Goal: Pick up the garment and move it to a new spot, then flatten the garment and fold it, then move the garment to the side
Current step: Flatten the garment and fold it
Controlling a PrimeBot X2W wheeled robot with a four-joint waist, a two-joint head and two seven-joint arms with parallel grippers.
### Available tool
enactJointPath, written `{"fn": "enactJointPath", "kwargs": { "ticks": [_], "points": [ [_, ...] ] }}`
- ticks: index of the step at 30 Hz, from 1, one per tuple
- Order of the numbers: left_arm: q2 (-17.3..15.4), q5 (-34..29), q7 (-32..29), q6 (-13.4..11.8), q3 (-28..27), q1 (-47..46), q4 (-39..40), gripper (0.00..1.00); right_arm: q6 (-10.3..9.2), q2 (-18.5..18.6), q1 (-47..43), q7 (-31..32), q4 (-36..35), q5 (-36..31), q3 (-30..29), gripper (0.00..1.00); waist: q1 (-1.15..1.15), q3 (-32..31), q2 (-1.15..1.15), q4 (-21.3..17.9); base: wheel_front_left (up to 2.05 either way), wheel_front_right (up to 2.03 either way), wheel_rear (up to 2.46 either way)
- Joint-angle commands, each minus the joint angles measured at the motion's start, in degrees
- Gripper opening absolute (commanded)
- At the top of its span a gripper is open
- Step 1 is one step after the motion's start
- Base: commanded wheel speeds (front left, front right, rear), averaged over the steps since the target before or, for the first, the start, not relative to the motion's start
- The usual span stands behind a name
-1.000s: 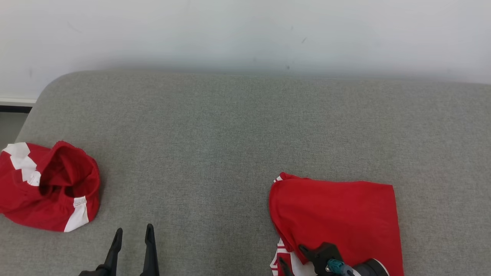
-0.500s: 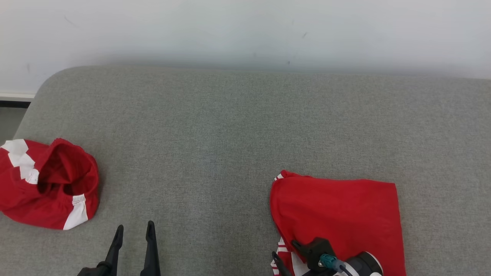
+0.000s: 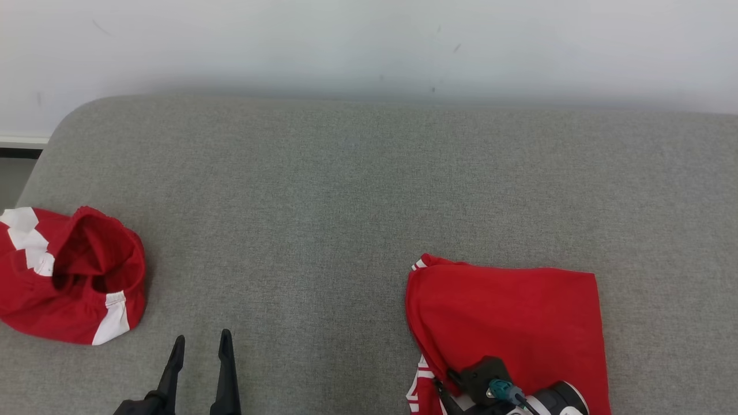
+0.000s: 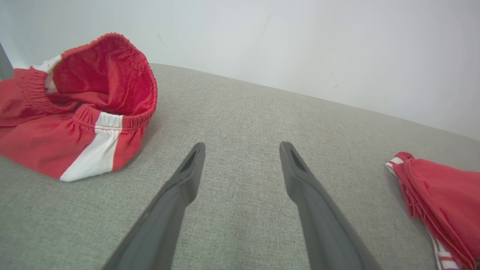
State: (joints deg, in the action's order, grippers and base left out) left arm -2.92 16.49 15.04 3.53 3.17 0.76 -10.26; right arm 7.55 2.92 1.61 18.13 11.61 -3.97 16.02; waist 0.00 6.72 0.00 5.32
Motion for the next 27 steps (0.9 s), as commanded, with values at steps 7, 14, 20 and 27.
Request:
{"fn": "enactJointPath", "kwargs": {
  "ticks": [7, 14, 20, 27],
  "points": [
    [0.06, -0.20, 0.18, -0.08, 0.02, -0.69, 0.08, 1.00, -0.10, -0.12, 1.05, -0.48, -0.14, 0.86, 1.32, 0.00, 0.00, 0.10, 0.00, 0.25, 0.00, 0.00, 0.00],
    [0.06, -0.24, 0.18, -0.06, -0.27, -0.30, 0.19, 1.00, -0.10, -0.11, -0.93, 1.66, -4.05, 4.14, 4.11, 0.00, 0.00, -0.01, 0.00, 0.13, 0.00, 0.00, 0.00],
    [0.06, -0.26, 0.18, 0.00, -0.13, -0.55, 0.23, 1.00, -0.10, -0.10, -3.12, 4.42, -8.07, 5.90, 4.36, 0.00, 0.00, 0.07, 0.00, -0.09, 0.00, 0.00, 0.00],
    [0.06, -0.58, 0.18, -0.01, -0.09, -0.13, 0.02, 1.00, -0.10, -0.11, -4.72, 3.96, -10.95, 11.86, 4.28, 1.00, 0.00, -0.36, 0.00, -0.50, 0.00, 0.00, 0.00]
  ]
}}
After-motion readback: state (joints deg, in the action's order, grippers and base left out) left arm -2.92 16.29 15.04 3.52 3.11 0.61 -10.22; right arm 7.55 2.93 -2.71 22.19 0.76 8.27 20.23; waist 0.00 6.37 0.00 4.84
